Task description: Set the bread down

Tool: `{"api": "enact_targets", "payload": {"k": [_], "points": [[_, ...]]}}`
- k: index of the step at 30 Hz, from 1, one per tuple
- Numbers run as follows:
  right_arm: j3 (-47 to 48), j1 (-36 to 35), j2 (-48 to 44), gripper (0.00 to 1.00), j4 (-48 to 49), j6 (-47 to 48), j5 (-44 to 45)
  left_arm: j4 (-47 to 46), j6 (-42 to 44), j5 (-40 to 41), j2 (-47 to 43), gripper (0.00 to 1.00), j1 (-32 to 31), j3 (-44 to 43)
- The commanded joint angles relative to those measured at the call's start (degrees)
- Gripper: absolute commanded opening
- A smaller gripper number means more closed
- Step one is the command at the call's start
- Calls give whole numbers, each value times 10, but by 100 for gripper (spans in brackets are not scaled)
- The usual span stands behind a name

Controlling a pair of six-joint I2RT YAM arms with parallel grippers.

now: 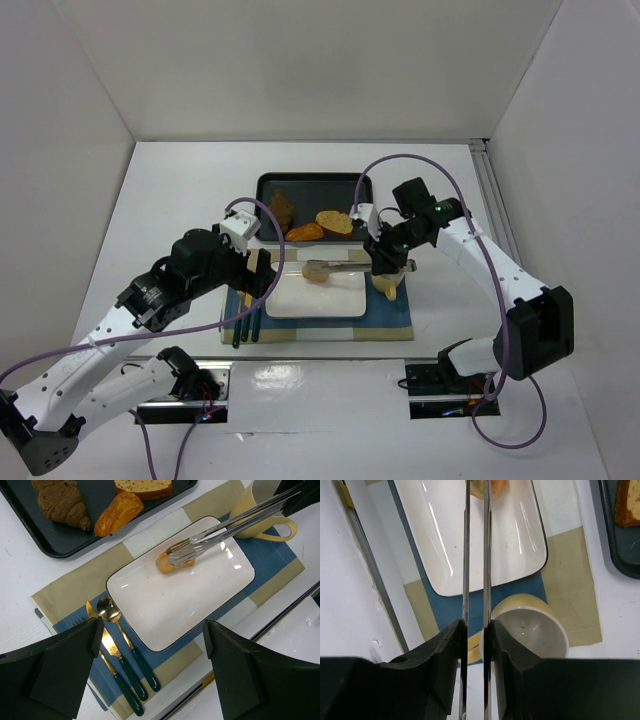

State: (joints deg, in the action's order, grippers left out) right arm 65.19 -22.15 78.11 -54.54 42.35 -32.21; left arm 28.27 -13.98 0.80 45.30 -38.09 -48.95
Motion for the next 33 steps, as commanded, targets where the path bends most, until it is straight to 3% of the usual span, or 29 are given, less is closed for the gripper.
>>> {"api": "enact_targets", "payload": {"k": [1,2,5,7,20,27,33], "points": [[10,-10,-8,21,-20,22,0,-17,-11,10,-2,100,-2,0],[10,-10,-3,26,-25,22,6,-17,-11,10,-2,100,-2,5],[5,-21,-3,56,-31,22,13,-17,-11,10,-2,100,-2,5],[5,-21,-9,62,-31,22,13,-17,-11,10,-2,100,-2,5],[75,-26,-34,63,-25,22,-22,-17,-11,10,-2,100,-2,5],[107,-26,-5,62,96,-29,7,-17,-11,15,-2,100,-2,5],[152,-52,95,62,207,-68,61,-17,-16,33,-2,100,-2,5]]}}
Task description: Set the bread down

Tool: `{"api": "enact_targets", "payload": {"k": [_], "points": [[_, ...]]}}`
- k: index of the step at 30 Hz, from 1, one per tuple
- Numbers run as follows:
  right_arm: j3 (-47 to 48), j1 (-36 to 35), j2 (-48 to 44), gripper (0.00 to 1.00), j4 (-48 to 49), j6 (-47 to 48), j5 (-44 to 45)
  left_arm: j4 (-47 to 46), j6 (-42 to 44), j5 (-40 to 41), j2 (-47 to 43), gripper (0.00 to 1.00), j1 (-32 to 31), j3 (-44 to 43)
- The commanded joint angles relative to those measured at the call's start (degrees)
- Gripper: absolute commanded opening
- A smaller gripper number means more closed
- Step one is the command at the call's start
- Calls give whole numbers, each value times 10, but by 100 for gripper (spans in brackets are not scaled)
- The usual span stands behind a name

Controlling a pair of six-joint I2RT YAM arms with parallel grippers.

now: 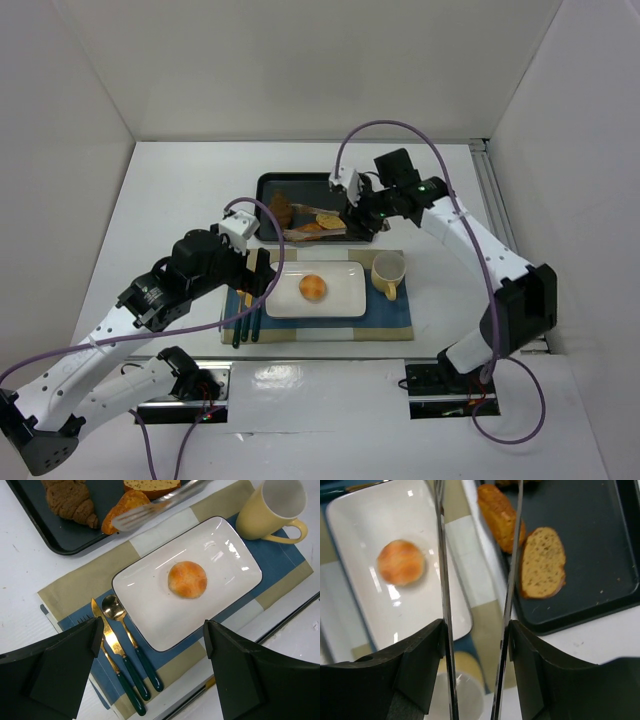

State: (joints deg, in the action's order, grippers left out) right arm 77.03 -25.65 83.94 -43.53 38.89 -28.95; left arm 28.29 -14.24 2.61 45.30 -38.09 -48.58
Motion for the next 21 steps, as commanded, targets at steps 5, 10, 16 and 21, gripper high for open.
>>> {"api": "enact_targets", "payload": {"k": [5,10,16,21], "points": [[78,-28,136,61,145,-51,56,-18,-13,15,-2,100,-2,1],[116,-45,202,61,159,-62,81,-18,-13,15,-2,100,-2,1],[121,-69,221,62,179,-72,115,-18,-13,15,-7,100,-2,1],[126,-74,233,64,168,-73,128,-18,-13,15,-7,100,-2,1]]}}
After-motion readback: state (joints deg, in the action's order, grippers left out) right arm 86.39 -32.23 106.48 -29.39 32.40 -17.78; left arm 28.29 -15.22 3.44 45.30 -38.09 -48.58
